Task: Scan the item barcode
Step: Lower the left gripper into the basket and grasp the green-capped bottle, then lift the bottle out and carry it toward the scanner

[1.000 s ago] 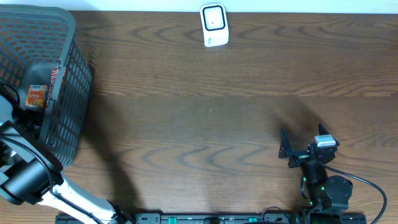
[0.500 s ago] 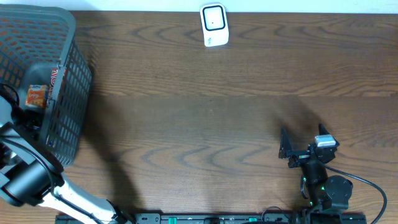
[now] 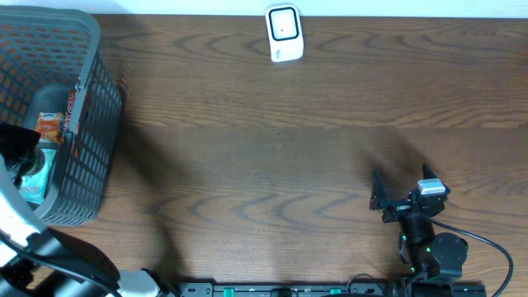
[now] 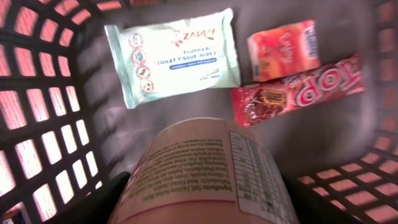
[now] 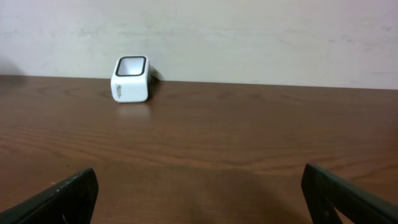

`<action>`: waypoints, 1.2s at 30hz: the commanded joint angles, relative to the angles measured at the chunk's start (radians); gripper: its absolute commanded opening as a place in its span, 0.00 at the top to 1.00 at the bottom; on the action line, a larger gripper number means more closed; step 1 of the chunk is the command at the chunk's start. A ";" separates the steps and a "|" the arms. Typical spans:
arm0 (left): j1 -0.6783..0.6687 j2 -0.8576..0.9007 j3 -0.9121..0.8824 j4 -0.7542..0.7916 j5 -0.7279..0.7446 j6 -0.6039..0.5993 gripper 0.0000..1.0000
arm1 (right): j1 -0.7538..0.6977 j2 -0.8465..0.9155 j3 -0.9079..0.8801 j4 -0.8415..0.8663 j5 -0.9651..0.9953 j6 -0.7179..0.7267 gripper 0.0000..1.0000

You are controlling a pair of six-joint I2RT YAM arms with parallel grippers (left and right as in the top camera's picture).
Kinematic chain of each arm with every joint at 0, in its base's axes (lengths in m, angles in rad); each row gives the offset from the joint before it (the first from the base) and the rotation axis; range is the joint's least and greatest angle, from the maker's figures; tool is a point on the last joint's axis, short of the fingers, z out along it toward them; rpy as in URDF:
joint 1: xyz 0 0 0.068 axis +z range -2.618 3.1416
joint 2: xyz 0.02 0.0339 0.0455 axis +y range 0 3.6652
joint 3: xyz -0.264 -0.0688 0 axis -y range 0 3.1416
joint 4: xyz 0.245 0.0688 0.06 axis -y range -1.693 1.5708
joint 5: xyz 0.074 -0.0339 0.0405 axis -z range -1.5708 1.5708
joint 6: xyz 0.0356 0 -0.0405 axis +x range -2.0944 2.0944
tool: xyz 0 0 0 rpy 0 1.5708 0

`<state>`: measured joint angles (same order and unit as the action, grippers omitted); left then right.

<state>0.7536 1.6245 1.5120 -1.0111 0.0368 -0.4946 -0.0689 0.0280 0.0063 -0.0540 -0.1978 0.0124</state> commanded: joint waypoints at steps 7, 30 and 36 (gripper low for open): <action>0.002 -0.039 0.030 0.008 0.007 -0.006 0.34 | 0.005 -0.002 -0.001 -0.003 -0.006 0.010 0.01; -0.002 -0.367 0.060 0.380 0.560 -0.187 0.33 | 0.005 -0.002 -0.001 -0.003 -0.006 0.010 0.01; -0.169 -0.409 0.059 0.375 0.607 -0.192 0.33 | 0.005 -0.002 -0.001 -0.003 -0.006 0.010 0.01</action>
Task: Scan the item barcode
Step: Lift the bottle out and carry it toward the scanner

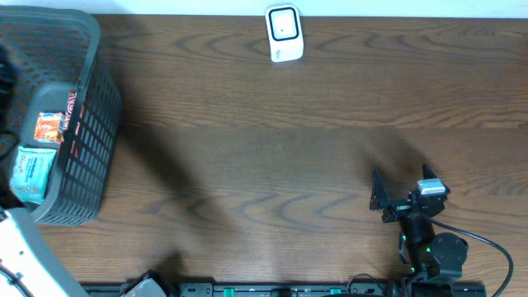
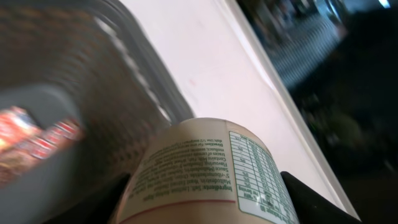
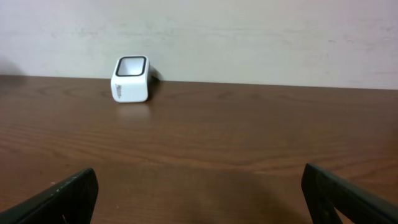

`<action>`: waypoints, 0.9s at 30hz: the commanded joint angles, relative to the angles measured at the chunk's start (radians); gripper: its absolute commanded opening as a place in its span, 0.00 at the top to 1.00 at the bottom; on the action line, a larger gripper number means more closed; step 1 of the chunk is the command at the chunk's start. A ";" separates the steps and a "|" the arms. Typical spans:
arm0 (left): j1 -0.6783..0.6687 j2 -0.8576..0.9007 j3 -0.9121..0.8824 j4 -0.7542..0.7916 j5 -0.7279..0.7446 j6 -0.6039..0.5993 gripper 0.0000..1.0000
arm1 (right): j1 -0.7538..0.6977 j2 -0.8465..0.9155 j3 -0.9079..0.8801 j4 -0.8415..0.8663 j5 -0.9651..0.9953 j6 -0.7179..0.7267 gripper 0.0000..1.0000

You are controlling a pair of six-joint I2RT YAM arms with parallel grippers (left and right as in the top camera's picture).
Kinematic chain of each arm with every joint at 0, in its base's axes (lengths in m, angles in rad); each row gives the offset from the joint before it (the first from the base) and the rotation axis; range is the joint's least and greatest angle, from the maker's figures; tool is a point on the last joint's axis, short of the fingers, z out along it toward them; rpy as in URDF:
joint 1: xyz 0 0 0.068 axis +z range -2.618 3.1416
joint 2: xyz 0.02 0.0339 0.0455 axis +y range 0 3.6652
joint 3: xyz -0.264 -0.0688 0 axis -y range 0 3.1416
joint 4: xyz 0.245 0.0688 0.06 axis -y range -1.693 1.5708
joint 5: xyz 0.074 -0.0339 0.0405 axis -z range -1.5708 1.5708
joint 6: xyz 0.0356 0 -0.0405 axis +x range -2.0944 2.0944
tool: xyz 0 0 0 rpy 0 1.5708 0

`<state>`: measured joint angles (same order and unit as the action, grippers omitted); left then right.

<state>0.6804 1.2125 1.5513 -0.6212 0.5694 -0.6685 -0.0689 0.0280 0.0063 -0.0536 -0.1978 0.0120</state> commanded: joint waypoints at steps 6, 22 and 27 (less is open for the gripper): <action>-0.423 0.079 0.014 -0.108 -0.074 0.020 0.33 | 0.005 -0.002 -0.001 -0.003 -0.006 0.010 0.01; -0.947 0.471 0.014 -0.306 -0.530 -0.394 0.33 | 0.005 -0.002 -0.001 -0.003 -0.006 0.010 0.01; -0.999 0.604 0.014 -0.310 -0.530 -0.572 0.33 | 0.005 -0.002 -0.001 -0.003 -0.006 0.010 0.01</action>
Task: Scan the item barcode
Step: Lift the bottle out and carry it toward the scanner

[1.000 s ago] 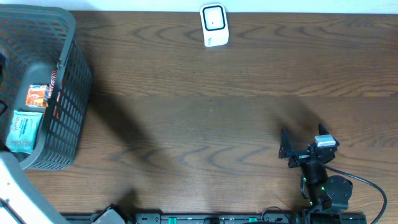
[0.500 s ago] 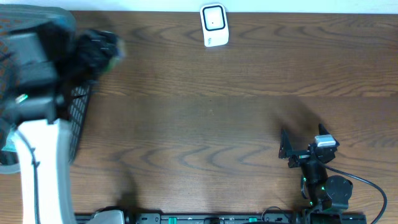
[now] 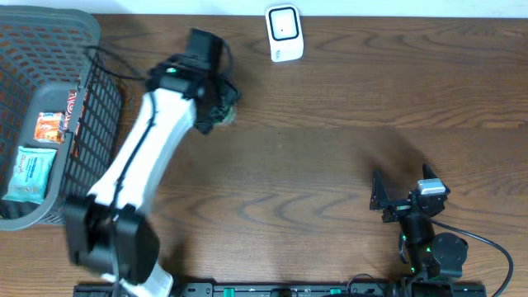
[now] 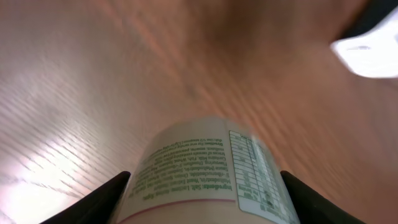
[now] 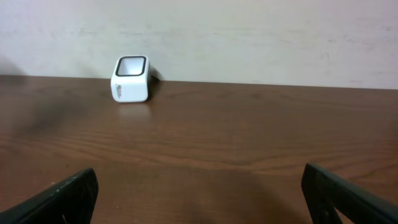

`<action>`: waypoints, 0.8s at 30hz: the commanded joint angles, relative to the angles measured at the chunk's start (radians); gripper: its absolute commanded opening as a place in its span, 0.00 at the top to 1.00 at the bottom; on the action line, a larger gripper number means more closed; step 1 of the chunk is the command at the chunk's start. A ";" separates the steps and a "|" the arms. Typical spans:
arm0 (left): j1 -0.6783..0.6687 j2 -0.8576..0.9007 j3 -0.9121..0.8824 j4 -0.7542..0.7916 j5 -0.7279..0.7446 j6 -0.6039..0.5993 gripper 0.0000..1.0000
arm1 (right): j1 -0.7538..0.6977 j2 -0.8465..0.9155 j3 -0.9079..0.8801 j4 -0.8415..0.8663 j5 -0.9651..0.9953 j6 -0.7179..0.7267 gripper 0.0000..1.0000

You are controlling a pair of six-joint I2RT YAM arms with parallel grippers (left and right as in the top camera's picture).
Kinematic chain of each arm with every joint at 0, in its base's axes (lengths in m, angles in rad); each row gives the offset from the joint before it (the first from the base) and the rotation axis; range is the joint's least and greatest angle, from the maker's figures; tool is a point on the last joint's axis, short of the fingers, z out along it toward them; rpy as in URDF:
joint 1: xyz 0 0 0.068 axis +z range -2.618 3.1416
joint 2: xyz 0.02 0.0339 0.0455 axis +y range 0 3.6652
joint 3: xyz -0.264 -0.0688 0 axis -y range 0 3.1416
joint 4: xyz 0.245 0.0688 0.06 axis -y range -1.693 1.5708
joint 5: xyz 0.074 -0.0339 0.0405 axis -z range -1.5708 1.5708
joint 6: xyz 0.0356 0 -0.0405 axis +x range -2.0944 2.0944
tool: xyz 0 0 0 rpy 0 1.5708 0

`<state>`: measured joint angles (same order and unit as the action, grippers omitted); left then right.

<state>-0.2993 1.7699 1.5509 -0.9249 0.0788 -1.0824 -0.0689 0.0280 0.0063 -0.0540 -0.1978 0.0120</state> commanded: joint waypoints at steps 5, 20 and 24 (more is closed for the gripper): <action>-0.050 0.178 0.014 -0.006 -0.038 -0.337 0.32 | 0.005 -0.002 -0.001 -0.003 -0.006 0.010 0.01; -0.062 0.269 0.004 0.014 -0.112 -0.443 0.27 | 0.005 -0.002 -0.001 -0.003 -0.006 0.010 0.01; -0.062 0.283 0.004 0.014 -0.117 -0.313 0.27 | 0.005 -0.002 -0.001 -0.003 -0.006 0.010 0.01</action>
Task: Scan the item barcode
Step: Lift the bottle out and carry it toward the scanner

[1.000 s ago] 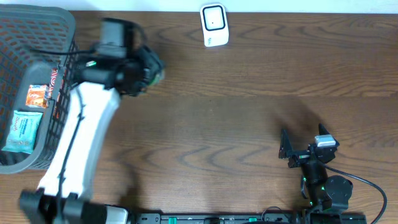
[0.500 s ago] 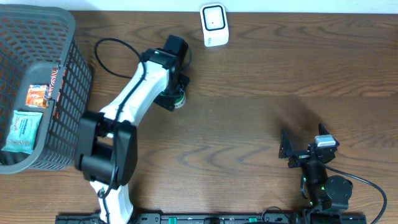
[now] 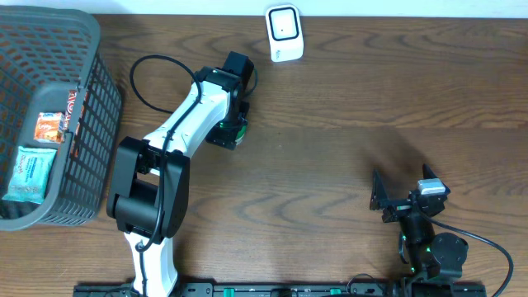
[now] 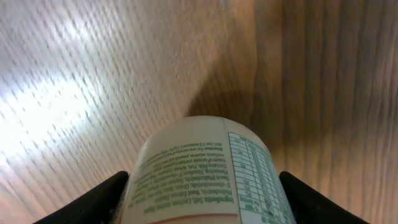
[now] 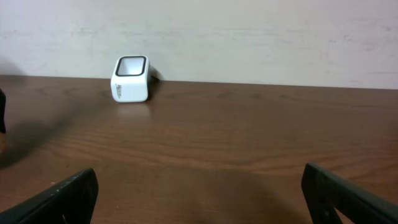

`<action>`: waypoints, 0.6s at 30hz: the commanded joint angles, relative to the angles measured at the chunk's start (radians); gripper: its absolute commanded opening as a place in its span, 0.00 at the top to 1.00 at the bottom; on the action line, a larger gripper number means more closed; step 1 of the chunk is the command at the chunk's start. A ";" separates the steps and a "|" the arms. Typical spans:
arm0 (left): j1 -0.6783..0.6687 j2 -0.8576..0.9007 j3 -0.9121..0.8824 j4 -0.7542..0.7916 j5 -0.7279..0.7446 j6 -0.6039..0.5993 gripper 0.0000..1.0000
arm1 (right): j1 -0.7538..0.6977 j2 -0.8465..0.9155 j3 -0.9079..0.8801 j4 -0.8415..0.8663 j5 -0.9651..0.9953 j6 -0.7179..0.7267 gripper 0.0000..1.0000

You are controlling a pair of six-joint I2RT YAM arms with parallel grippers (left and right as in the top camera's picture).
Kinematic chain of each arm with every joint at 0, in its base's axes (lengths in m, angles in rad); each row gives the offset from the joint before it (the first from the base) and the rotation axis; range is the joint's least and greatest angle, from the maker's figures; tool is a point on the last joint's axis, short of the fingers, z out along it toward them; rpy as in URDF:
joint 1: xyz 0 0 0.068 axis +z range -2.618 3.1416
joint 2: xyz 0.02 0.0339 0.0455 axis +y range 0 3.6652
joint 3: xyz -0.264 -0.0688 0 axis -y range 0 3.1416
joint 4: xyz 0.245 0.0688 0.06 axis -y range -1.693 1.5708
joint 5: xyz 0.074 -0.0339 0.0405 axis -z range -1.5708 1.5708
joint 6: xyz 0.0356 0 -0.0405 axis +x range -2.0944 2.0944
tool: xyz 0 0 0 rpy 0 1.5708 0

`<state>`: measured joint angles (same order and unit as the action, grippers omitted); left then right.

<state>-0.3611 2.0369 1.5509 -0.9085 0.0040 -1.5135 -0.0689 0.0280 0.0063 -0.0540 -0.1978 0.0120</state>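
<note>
My left gripper [image 4: 205, 202] is shut on a pale round container [image 4: 202, 165] with green print and a nutrition table on its label. In the overhead view the left gripper [image 3: 228, 125] holds it over the table, in front and to the left of the white scanner [image 3: 285, 33], with only a green bit of the container [image 3: 238, 132] showing. No barcode shows on the label. The scanner [image 5: 130, 79] stands far off at the back edge in the right wrist view. My right gripper [image 5: 202, 202] is open and empty, resting at the front right [image 3: 379, 198].
A grey mesh basket [image 3: 91, 124] stands at the left edge. It holds an orange packet [image 3: 49, 126], a wipes pack [image 3: 31, 173] and a red wrapper [image 3: 74, 107]. The left arm [image 3: 177, 140] stretches across the table's left half.
My left gripper, still holding the container, has shifted a little right and toward the front. Its camera now looks straight down at the wood, and the scanner has left its view.
First my left gripper was shut on the container inside the basket, above the wipes and snacks. Then it held the container above the basket's rim. Later it was over the table left of the scanner, and now front-left of it. The right arm stayed still.
</note>
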 commanded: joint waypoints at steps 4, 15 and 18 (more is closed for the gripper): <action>0.000 0.037 0.004 -0.008 -0.042 0.209 0.27 | 0.005 -0.002 -0.001 -0.003 -0.006 0.010 0.01; 0.005 0.078 0.004 -0.018 -0.039 0.221 0.20 | 0.005 -0.002 -0.001 -0.003 -0.006 0.010 0.01; 0.007 0.078 0.004 -0.018 -0.041 0.224 0.12 | 0.005 -0.002 -0.001 -0.003 -0.006 0.010 0.01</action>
<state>-0.3607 2.1098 1.5509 -0.9199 -0.0074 -1.3033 -0.0689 0.0280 0.0063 -0.0540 -0.1978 0.0120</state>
